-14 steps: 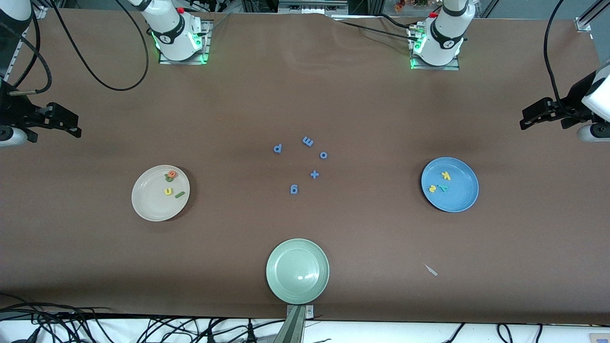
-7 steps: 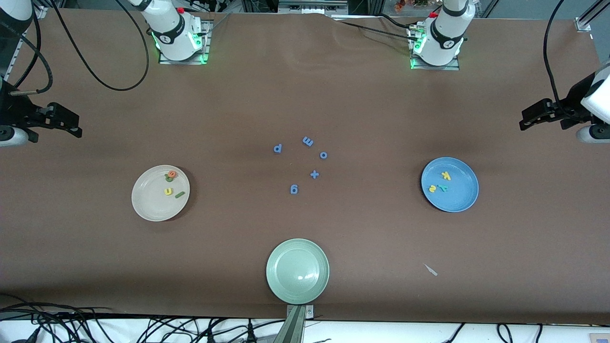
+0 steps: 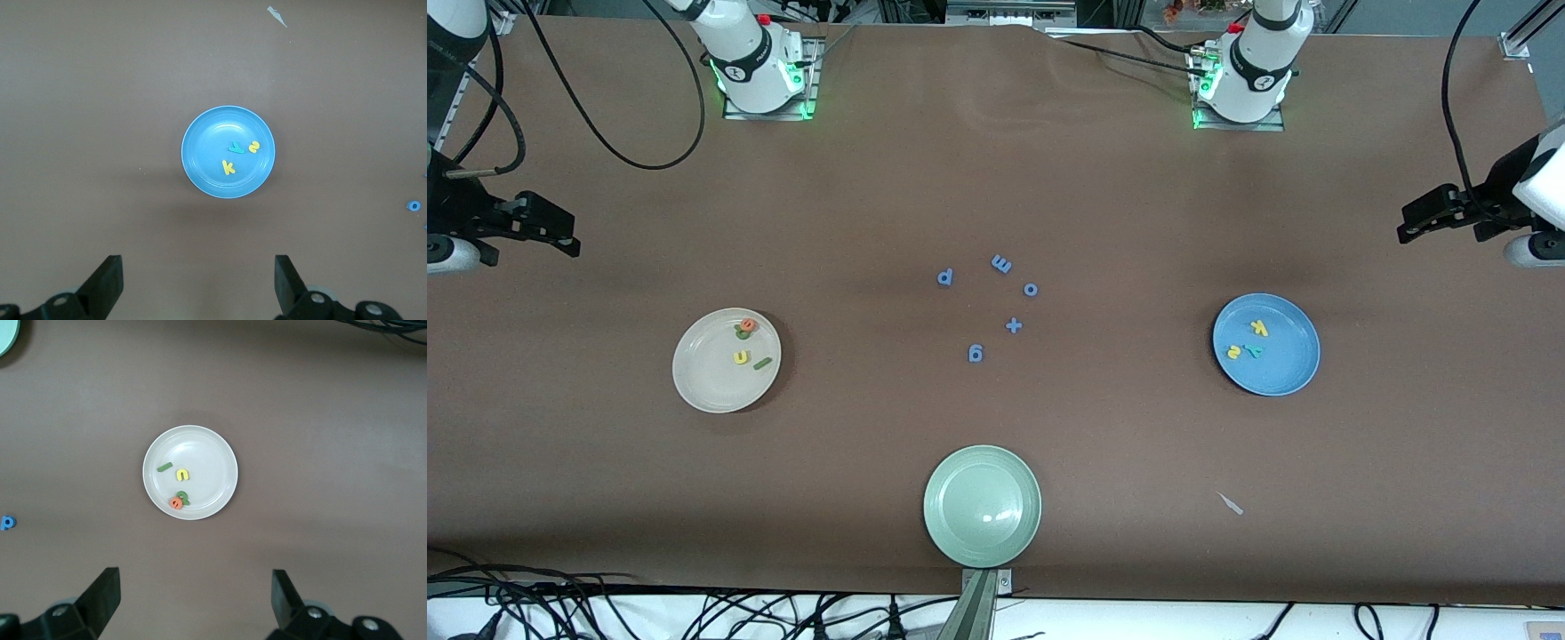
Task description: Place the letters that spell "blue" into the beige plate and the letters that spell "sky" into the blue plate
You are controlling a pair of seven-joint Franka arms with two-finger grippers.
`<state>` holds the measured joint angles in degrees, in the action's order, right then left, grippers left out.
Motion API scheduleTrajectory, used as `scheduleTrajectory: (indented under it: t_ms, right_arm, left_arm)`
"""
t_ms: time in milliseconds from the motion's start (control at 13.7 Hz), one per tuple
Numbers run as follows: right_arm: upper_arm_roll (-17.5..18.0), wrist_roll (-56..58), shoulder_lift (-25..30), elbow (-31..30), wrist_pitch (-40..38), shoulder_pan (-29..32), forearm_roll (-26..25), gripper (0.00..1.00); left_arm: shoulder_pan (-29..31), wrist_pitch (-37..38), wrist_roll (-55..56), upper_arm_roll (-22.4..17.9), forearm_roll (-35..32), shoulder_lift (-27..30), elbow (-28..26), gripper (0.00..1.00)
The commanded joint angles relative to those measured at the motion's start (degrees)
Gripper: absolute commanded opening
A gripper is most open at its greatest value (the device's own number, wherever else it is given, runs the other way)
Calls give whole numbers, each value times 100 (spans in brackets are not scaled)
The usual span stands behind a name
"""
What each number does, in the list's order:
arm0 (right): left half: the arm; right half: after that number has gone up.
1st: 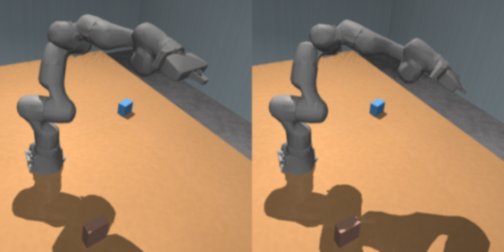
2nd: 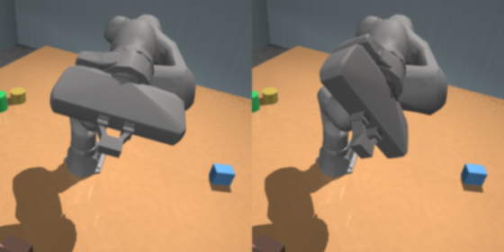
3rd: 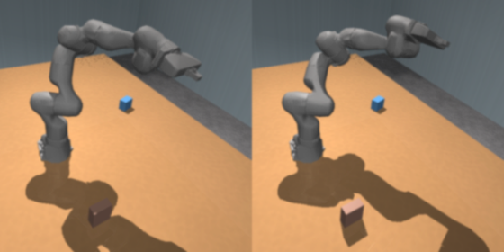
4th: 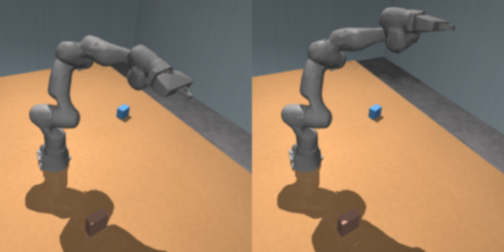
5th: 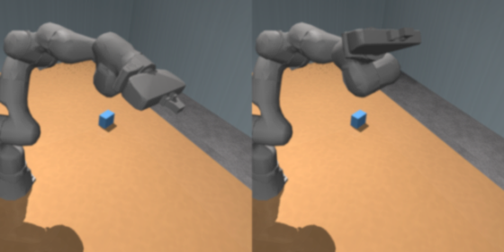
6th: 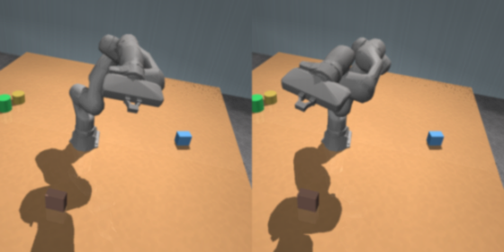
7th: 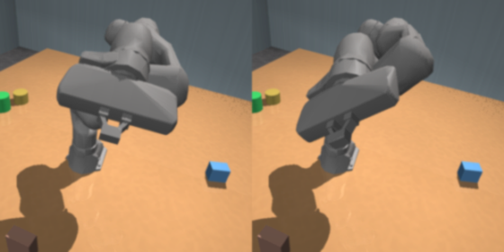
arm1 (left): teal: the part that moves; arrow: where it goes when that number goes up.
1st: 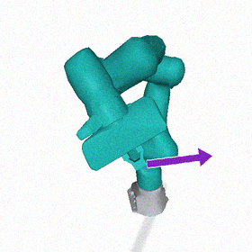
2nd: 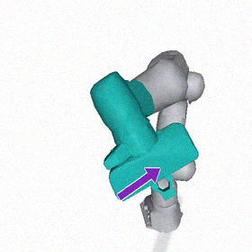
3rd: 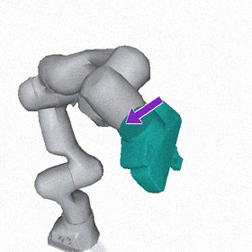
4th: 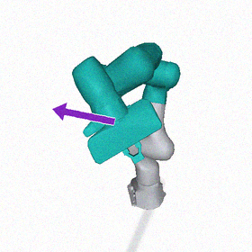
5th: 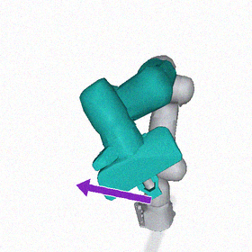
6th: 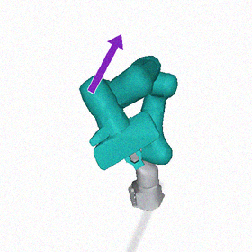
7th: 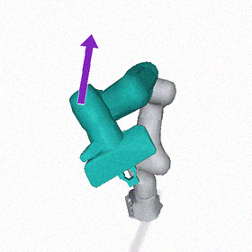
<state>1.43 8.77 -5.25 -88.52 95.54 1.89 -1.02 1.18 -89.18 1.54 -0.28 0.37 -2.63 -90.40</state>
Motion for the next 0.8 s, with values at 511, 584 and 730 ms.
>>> scheduleTrajectory:
  t_ms: [511,584,730]
  right_arm:
    - [15,2,6,45,-36,5,-39,100]
    - [15,10,6,45,-27,5,-56,100]
    - [15,10,6,45,-18,5,-48,100]
  left_arm:
    - [31,15,30,-7,-28,8,58,100]
    - [31,6,30,-7,-28,8,58,100]
    - [22,-3,30,-7,-28,-1,58,100]
